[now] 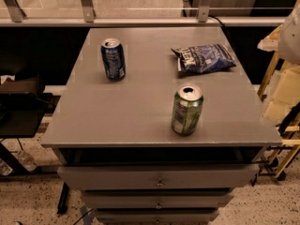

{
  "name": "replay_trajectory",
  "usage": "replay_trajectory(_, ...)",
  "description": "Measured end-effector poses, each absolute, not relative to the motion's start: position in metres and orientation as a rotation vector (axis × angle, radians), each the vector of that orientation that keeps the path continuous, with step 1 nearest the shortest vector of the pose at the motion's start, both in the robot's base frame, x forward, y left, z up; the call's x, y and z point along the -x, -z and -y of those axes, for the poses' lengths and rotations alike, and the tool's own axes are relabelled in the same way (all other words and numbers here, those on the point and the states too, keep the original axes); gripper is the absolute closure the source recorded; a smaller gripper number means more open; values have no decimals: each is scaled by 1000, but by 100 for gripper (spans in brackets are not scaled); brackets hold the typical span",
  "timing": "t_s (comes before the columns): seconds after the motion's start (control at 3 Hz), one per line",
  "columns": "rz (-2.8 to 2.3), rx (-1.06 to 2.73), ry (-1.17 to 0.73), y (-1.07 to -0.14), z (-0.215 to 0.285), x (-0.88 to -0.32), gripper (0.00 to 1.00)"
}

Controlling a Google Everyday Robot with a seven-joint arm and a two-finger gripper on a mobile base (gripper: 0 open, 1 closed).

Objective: Pick pepsi can

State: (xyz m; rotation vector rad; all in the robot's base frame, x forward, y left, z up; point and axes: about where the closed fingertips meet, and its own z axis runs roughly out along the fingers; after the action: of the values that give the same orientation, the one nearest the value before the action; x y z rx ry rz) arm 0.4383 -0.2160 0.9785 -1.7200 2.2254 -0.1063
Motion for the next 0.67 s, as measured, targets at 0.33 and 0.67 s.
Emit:
replay_trajectory(0.33, -2225, 1720, 106, -979, 216, -438, 0)
replay_trajectory(0.67, -2161, 1706, 113, -982, 218, -465, 0)
